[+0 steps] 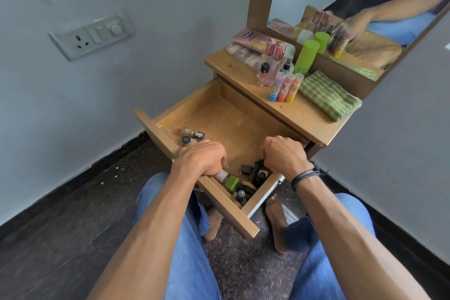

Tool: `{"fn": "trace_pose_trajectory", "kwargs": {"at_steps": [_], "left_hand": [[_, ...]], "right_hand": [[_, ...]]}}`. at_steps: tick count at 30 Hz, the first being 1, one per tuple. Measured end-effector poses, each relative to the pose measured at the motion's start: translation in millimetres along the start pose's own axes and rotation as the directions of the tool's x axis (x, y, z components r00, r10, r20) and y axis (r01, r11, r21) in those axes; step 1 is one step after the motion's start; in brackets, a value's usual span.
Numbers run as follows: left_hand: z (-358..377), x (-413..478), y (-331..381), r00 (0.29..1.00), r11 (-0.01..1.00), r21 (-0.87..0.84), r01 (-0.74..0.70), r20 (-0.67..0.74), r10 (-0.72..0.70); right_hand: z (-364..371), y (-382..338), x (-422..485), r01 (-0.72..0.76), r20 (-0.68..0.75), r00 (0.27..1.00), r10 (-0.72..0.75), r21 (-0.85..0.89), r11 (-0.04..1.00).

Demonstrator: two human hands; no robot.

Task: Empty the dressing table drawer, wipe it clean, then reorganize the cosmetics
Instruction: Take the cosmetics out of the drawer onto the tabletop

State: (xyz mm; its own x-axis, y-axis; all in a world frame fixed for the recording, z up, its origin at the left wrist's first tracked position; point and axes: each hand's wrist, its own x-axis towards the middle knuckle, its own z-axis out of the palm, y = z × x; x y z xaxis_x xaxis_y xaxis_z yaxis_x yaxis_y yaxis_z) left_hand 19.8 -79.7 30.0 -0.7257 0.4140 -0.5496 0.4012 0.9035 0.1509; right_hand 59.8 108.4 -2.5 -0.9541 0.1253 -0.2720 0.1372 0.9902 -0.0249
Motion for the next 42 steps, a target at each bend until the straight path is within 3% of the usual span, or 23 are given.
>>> {"fn": "trace_pose_trajectory", "kwargs": {"at_steps": [3, 5, 7, 9, 11, 15, 19, 21, 23, 26, 28, 31, 35, 37, 42], "left_hand": [[1, 0, 0, 1.0, 1.0, -0.017, 0.005, -0.026, -0.005], [3, 3, -2, 1.0, 0.999, -0.032, 0.02, -0.013, -0.02], [5, 6, -3, 0.999, 0.998, -0.037, 0.043, 0.015, -0.042], [6, 9, -4, 0.998, 0.998, -0.033, 0.061, 0.033, -0.06], [7, 11, -4, 0.997, 0.997, -0.041, 0.069, 0.021, -0.069], [11, 14, -7, 0.998, 0.996, -0.066, 0.06, -0.021, -0.061], [13, 21, -15, 0.997, 0.992, -0.126, -0.004, -0.082, -0.006], [12, 24, -18, 0.991, 0.979, -0.194, -0.065, -0.126, 0.041], [11, 27, -22, 0.982, 0.933, -0.333, -0.137, -0.172, 0.082], [6, 28, -22, 0.954, 0.775, -0.576, -0.259, -0.279, 0.112], [1, 26, -12, 0.924, 0.639, -0.691, -0.339, -0.373, 0.086], [-7, 24, 17, 0.859, 0.476, -0.753, -0.454, -0.512, 0.008], [-17, 35, 63, 0.781, 0.354, -0.738, -0.574, -0.624, -0.033], [-21, 40, 84, 0.743, 0.338, -0.712, -0.615, -0.667, -0.053], [-29, 46, 115, 0.644, 0.411, -0.623, -0.665, -0.757, -0.106]], "right_hand": [[4, 4, -1, -0.04, -0.089, 0.994, 0.056, 0.181, 0.983], [5, 7, -2, -0.039, -0.128, 0.986, 0.103, 0.428, 0.903], [3, 9, -5, -0.002, -0.111, 0.986, 0.128, 0.745, 0.667], [-1, 6, -12, 0.009, -0.054, 0.989, 0.137, 0.951, 0.309], [-2, 3, -17, 0.021, -0.031, 0.989, 0.143, 0.997, 0.073], [-4, 2, -23, 0.052, -0.012, 0.985, 0.174, 0.973, -0.226], [-17, 10, -30, 0.173, -0.09, 0.964, 0.251, 0.926, -0.334], [-26, 20, -30, 0.262, -0.15, 0.921, 0.359, 0.921, -0.288], [-32, 34, -28, 0.313, -0.22, 0.844, 0.49, 0.943, -0.116], [-33, 54, -21, 0.24, -0.31, 0.735, 0.604, 0.951, 0.195], [-31, 63, -17, 0.188, -0.346, 0.698, 0.627, 0.933, 0.306], [-30, 66, -10, 0.168, -0.395, 0.673, 0.625, 0.905, 0.39], [-25, 66, 1, 0.139, -0.453, 0.621, 0.64, 0.867, 0.479], [-17, 67, 2, 0.174, -0.494, 0.601, 0.628, 0.849, 0.5], [-2, 65, -1, 0.229, -0.59, 0.582, 0.56, 0.78, 0.583]]}}
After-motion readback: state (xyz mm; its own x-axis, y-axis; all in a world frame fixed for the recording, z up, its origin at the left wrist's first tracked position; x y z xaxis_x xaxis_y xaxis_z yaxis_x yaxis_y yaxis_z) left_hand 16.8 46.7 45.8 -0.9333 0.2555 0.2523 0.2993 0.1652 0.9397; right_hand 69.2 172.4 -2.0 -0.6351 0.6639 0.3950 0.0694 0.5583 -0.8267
